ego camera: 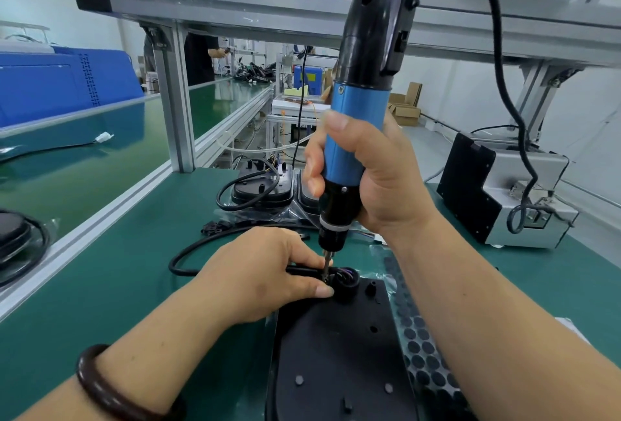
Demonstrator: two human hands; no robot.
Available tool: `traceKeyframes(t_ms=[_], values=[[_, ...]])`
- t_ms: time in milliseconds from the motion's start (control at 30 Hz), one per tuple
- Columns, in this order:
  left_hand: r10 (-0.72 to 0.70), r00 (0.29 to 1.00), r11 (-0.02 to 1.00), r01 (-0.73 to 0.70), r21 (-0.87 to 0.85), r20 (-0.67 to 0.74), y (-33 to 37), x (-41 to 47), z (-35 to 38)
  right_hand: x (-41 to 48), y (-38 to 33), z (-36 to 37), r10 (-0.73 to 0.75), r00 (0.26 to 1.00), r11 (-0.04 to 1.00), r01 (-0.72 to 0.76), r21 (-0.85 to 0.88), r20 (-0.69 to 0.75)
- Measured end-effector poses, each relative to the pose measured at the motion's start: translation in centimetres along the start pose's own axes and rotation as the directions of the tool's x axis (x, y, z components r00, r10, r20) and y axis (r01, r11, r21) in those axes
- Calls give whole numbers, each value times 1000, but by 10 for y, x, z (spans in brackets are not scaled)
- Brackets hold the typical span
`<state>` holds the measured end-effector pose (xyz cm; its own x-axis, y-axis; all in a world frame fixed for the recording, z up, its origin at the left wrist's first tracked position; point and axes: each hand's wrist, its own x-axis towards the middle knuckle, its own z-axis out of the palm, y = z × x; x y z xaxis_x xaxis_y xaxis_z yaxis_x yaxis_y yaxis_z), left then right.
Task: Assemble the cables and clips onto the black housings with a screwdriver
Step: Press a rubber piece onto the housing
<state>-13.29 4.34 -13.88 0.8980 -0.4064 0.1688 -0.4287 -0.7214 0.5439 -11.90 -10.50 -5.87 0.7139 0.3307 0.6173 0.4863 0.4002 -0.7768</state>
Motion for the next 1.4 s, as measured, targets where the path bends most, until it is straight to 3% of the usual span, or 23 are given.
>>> traceKeyframes(t_ms=[500,633,800,867,967,1100,1300,1400], values=[[-18,999,999,19,34,-31,0,0,3,-1,2,2,-40,999,999,40,-13,24],[-22,999,998,24,64,-35,3,-4,2,-1,-6,-2,-72,992,997,72,-2,-100],[-54,996,993,60,101,-65,4,-9,4,2,-60,-32,-129,931,983,165,80,-343],[-66,997,997,67,29,-26,5,-7,-1,-4,-85,-50,-80,899,995,95,14,-430],[-70,998,995,69,-69,-8,6,-2,-5,-23,-101,-79,52,839,980,-147,-134,-542],[-117,993,981,112,-161,-22,9,1,1,-63,-93,-108,232,693,893,-430,-133,-683],[-130,992,969,127,-214,1,14,6,0,-111,-78,-124,242,556,830,-543,-128,-795],[-138,989,970,145,-194,51,18,8,-5,-120,-81,-124,234,533,813,-566,-137,-813]])
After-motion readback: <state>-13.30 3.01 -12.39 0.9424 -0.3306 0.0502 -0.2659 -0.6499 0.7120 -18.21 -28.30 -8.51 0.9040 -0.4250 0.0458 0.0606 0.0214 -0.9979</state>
